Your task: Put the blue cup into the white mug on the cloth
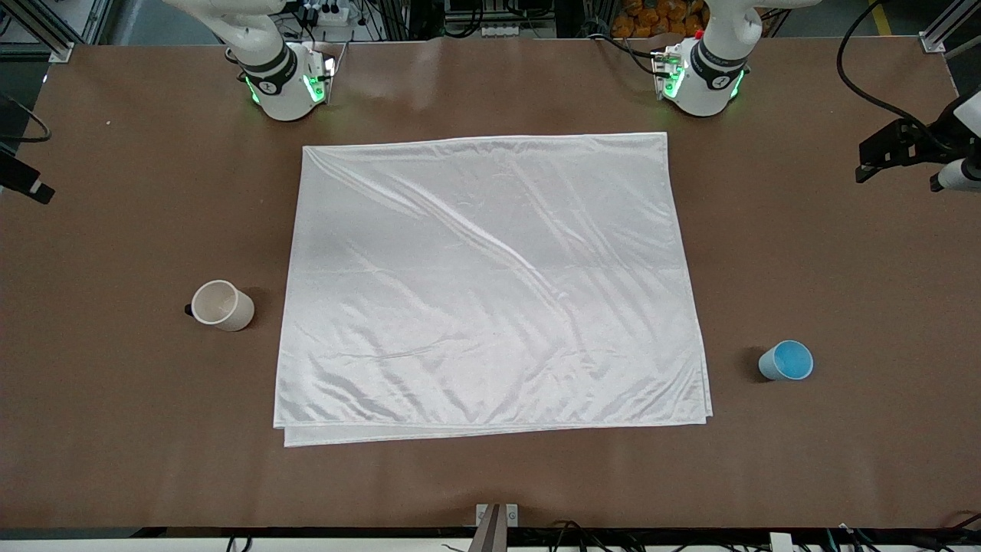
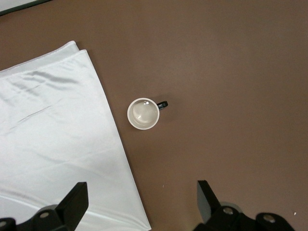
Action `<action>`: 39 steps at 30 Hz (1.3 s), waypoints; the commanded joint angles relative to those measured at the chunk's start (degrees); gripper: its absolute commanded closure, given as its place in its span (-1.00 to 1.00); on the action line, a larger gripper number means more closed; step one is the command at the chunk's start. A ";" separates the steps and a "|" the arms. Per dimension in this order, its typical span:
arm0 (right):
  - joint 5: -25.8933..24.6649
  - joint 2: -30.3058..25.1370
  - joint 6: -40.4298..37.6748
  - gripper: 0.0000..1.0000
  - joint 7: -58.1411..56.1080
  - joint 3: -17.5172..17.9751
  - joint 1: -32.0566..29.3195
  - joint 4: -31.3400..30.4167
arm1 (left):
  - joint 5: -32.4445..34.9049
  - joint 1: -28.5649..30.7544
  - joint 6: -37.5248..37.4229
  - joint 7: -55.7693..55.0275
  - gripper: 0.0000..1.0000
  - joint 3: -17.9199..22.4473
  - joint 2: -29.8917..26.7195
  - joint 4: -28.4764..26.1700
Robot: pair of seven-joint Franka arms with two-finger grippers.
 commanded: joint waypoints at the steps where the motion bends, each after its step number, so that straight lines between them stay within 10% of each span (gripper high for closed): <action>1: 0.19 -0.79 0.69 -1.00 -0.58 0.24 -0.17 -0.97 | -0.66 -0.12 -0.78 0.48 -1.00 0.34 0.22 0.41; 39: 0.19 -0.53 4.03 -1.00 -6.64 0.24 -0.26 -4.22 | 2.50 2.87 4.40 1.19 -1.00 0.43 9.18 0.84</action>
